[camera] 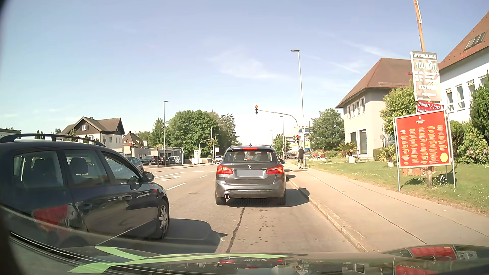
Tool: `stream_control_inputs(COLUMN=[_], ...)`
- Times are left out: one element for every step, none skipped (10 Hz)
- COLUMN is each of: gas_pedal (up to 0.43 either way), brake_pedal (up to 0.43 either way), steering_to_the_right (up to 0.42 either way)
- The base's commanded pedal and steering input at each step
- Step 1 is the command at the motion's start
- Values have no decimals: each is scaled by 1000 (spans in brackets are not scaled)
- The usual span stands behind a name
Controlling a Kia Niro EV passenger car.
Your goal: Follow the waypoints while adhering to traffic rules and regulations
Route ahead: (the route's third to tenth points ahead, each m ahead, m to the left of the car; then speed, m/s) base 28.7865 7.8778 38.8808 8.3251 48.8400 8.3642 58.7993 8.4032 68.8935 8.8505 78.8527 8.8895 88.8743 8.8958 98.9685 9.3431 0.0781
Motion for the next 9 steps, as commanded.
stream_control_inputs(gas_pedal=[0, 0, 0, 0, 0, 0, 0, 0, 0], brake_pedal=[220, 226, 226, 226, 226, 226, 226, 226, 226], steering_to_the_right=[-38, -38, -38, -37, -36, -36, -36, -36, -36])
